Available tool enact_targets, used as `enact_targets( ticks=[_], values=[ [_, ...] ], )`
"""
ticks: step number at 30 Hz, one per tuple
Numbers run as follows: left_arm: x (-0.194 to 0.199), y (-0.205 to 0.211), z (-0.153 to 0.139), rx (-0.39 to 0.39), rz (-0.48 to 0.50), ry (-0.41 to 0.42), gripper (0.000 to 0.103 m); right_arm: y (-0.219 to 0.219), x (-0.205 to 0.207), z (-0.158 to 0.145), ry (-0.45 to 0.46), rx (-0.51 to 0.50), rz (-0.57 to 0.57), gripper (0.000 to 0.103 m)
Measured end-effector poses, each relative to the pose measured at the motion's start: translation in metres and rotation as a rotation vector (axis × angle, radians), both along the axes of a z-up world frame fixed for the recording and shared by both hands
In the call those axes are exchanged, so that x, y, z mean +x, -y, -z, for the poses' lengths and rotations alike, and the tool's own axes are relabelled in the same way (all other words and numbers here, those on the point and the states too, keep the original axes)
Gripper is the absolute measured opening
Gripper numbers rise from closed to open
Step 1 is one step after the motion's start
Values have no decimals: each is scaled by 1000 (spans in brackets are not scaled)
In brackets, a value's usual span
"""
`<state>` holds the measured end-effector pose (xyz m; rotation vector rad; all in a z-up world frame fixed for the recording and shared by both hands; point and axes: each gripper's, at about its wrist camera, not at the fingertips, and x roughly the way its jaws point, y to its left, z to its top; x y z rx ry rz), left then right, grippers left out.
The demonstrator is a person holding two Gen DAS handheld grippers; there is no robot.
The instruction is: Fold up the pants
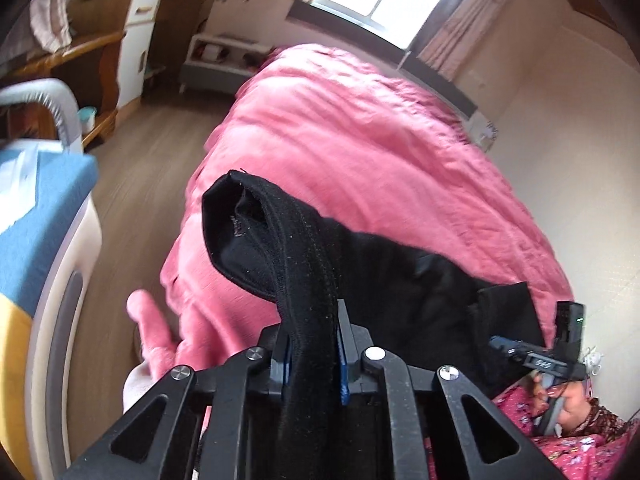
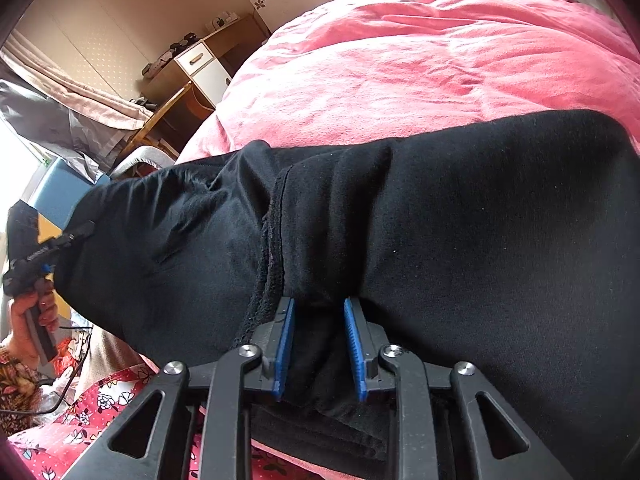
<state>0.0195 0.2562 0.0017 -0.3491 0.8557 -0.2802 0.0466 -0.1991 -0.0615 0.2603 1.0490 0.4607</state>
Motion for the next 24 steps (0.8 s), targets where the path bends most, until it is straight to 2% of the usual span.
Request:
enact_targets(
  ticks=[6, 11, 18, 24],
  values=[
    [-6, 16, -41, -96, 51, 86, 15, -3, -1, -9, 18, -17, 10, 37],
    [-7, 39, -72, -145, 124, 143, 15, 0, -1, -9, 4, -4, 16, 37],
    [-4, 81, -103, -173, 227, 173, 15, 24, -2, -37, 39, 35, 60, 51],
    [2, 126, -123, -181, 328, 193, 15, 58, -11, -51, 41, 5, 130, 51]
  ],
)
